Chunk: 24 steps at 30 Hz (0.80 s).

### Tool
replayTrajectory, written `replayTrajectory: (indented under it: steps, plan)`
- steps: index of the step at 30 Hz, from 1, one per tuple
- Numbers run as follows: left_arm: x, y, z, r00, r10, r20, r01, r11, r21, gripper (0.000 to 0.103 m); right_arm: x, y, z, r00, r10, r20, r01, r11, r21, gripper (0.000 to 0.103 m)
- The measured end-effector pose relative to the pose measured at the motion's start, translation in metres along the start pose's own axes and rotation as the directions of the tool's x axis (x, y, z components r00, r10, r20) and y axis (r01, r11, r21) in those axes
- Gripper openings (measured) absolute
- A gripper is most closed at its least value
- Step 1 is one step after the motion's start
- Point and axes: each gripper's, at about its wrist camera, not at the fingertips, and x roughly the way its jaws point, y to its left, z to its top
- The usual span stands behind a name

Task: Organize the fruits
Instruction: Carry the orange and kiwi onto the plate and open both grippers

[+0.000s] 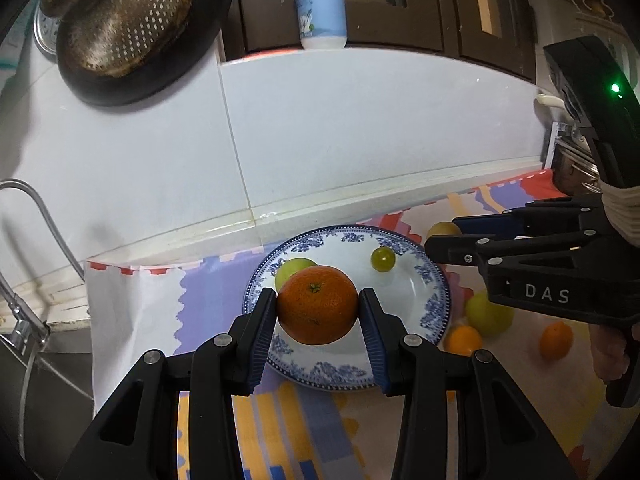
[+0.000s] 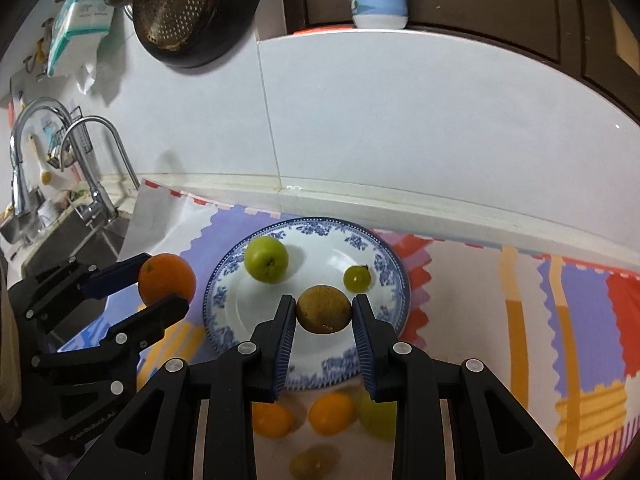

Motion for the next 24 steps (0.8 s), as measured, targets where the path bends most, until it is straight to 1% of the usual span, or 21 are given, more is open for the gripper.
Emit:
replayTrajectory:
  steps: [7, 13, 24]
  plan:
    - [0.033, 0.01, 0.0, 0.998, -0.028, -0.057, 0.027, 0.999, -0.021, 0.042, 0.038, -0.007, 0.004, 0.997, 0.009, -0.079, -0.008, 1.0, 0.014, 0.03]
    - [0.057, 0.014, -0.003, 0.993, -0.04, -0.107, 0.036, 0.999, -0.038, 0.042, 0.066, -0.013, 0.0, 0.988, 0.015, -0.157, -0.011, 1.0, 0.027, 0.03]
    - [0.08, 0.009, -0.009, 0.983, -0.076, -0.164, 0.075, 0.997, -0.017, 0.042, 0.087, -0.014, -0.005, 0.975, 0.023, -0.221, -0.015, 0.999, 0.039, 0.03]
